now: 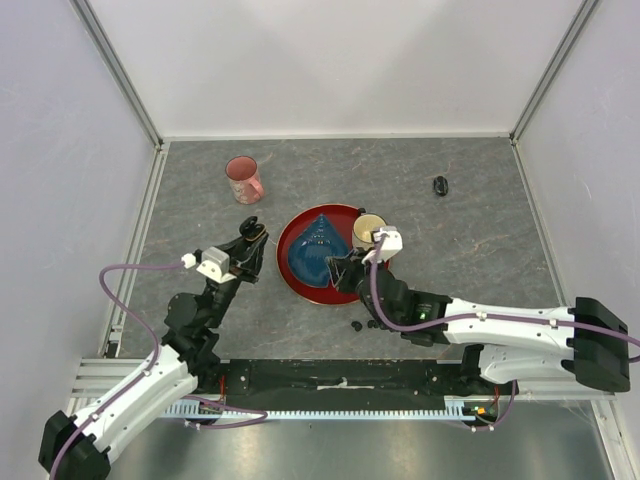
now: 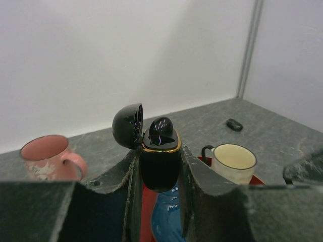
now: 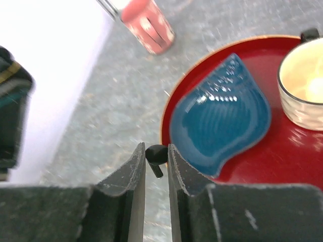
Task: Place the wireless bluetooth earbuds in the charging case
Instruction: Pick up the earbud from the center of the board, then place the earbud in the charging case.
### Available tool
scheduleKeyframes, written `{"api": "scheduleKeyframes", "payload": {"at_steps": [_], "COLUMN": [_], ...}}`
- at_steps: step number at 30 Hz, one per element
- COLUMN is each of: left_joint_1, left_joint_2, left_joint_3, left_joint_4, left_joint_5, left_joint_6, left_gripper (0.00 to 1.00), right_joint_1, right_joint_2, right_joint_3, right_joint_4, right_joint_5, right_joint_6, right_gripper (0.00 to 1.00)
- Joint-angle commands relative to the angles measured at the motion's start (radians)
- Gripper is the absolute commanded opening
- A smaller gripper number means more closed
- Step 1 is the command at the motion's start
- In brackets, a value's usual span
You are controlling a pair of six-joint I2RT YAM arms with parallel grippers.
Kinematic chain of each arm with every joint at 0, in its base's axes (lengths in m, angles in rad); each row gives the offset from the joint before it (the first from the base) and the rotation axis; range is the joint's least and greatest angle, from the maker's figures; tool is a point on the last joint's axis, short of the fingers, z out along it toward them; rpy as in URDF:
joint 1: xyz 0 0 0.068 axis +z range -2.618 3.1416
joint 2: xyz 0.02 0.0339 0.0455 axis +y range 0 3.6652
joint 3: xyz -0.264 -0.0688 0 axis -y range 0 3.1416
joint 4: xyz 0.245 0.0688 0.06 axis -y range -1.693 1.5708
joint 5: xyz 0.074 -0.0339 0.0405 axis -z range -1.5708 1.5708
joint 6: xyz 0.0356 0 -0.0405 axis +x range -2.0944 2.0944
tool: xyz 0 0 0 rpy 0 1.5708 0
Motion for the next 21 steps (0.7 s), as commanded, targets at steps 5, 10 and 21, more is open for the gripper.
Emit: {"api": "scheduleKeyframes", "payload": {"at_steps": [5, 10, 21], "left_joint_1": [0.001, 0.001, 0.001], "left_joint_2": [0.083, 0.132, 0.227], "left_joint_3": [-0.045, -0.058, -0.048], "left_joint_4": [0.278, 0.358, 0.474], "left_joint_5": [0.254, 0.344, 0.45], "left_joint_6": [-0.031, -0.026, -0.032], "left_gripper": [0.02, 0.02, 0.02], "right_joint_1": [0.006, 0.006, 0.006], "right_joint_2": [-0.049, -0.032, 0.035], "right_joint_3": [-0.121, -0.141, -0.066], "right_joint_4": [0.663, 0.904, 0.998], "right_joint_5": [-0.009, -0.09, -0.288], "right_joint_6": [-0.126, -0.219, -0.255], "right_gripper": [0.0, 0.0, 0.0]}}
